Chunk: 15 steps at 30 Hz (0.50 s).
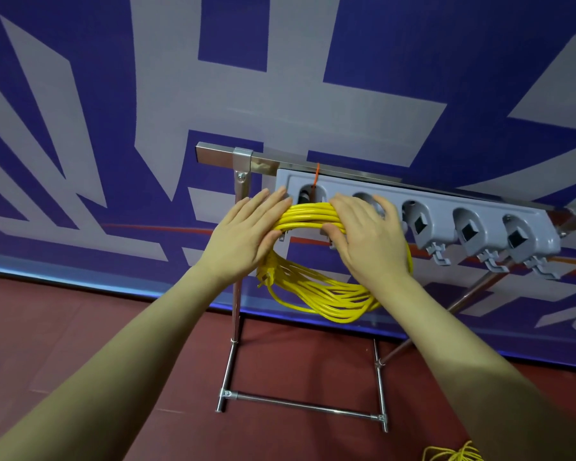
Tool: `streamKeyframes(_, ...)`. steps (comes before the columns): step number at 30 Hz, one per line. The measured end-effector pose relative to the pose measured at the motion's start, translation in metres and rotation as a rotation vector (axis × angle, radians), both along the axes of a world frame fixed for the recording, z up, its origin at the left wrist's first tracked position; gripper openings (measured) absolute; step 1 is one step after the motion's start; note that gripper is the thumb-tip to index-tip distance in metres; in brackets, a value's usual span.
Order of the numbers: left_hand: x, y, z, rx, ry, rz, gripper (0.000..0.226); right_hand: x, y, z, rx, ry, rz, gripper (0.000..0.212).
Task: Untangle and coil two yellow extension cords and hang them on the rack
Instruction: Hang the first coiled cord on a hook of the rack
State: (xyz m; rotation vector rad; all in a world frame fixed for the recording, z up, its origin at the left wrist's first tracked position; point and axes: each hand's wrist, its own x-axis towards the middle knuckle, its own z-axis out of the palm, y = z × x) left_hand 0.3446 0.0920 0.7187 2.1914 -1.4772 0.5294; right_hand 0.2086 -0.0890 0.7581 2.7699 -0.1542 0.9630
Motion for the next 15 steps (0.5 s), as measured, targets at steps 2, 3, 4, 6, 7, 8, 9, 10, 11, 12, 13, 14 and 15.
streamKeyframes(2,-0.004,0.001,0.001,-0.008,0.012,0.017,0.052,0.0,0.001,-0.003,-0.036,-0.006,-0.039,0.044)
streamKeyframes(3,-0.006,0.001,0.002,-0.01,0.022,0.025,0.052,0.0,0.001,-0.003,-0.05,-0.003,-0.046,0.045)
streamKeyframes(4,-0.007,0.001,0.003,-0.01,0.034,0.031,0.052,0.0,-0.001,-0.002,-0.066,0.003,-0.043,0.047)
streamKeyframes(6,-0.01,0.001,0.007,-0.009,0.059,0.039,0.051,-0.002,-0.004,0.001,-0.097,0.024,-0.023,0.05)
streamKeyframes(7,-0.011,0.002,0.009,-0.009,0.063,0.044,0.051,-0.005,-0.006,0.001,-0.101,0.029,-0.017,0.051)
streamKeyframes(8,-0.012,0.002,0.011,-0.01,0.059,0.05,0.051,-0.011,-0.009,0.001,-0.083,0.021,-0.019,0.052)
streamKeyframes(9,-0.013,0.002,0.013,-0.01,0.058,0.056,0.051,-0.019,-0.011,-0.002,-0.033,-0.001,-0.03,0.053)
streamKeyframes(10,-0.014,0.002,0.015,-0.011,0.066,0.061,0.051,-0.028,-0.014,-0.005,0.049,-0.038,-0.047,0.053)
streamKeyframes(11,-0.016,0.001,0.016,-0.018,0.078,0.063,0.051,-0.037,-0.016,-0.009,0.14,-0.088,-0.064,0.052)
streamKeyframes(12,-0.019,0.0,0.016,-0.035,0.093,0.063,0.05,-0.046,-0.018,-0.012,0.217,-0.137,-0.078,0.05)
streamKeyframes(13,-0.023,-0.002,0.015,-0.059,0.115,0.063,0.05,-0.052,-0.019,-0.015,0.269,-0.17,-0.088,0.048)
streamKeyframes(14,-0.027,-0.003,0.015,-0.087,0.14,0.068,0.051,-0.056,-0.02,-0.017,0.301,-0.186,-0.089,0.047)
streamKeyframes(15,-0.032,-0.005,0.014,-0.112,0.166,0.083,0.051,-0.058,-0.021,-0.018,0.323,-0.194,-0.074,0.046)
